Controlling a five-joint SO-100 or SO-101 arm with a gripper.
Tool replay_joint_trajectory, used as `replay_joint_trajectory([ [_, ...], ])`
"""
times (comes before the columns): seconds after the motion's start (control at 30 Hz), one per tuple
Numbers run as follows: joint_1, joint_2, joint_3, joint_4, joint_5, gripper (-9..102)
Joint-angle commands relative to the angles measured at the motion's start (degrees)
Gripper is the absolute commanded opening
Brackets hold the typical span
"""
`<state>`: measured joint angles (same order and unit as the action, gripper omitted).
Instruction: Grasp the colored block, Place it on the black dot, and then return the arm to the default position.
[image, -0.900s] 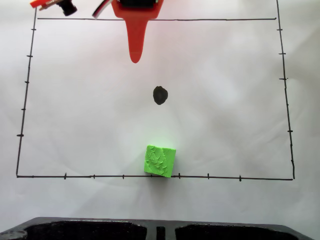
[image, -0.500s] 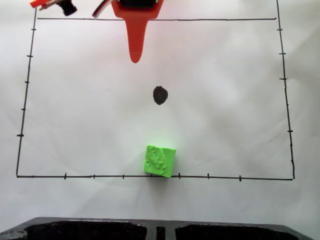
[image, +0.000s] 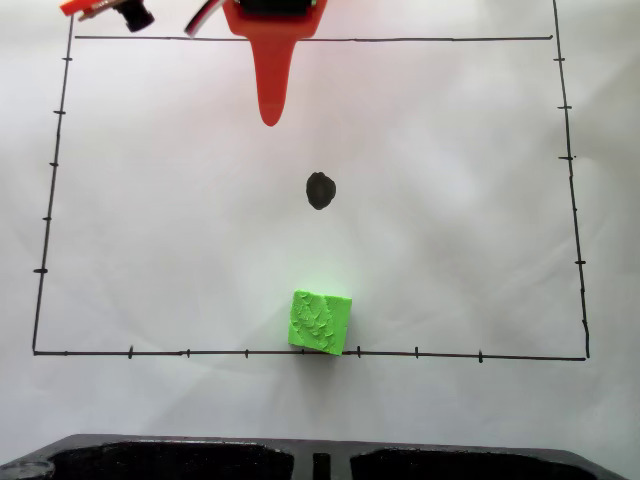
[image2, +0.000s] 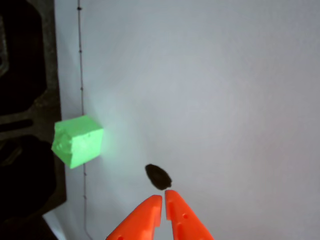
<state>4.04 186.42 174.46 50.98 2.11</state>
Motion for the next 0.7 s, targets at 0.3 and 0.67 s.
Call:
replay_joint_trajectory([
  [0.3, 0.9, -8.6, -6.1, -2.9, 3.1, 0],
  [0.67, -1.7, -40.0, -30.7, -3.9, 16.5, 0],
])
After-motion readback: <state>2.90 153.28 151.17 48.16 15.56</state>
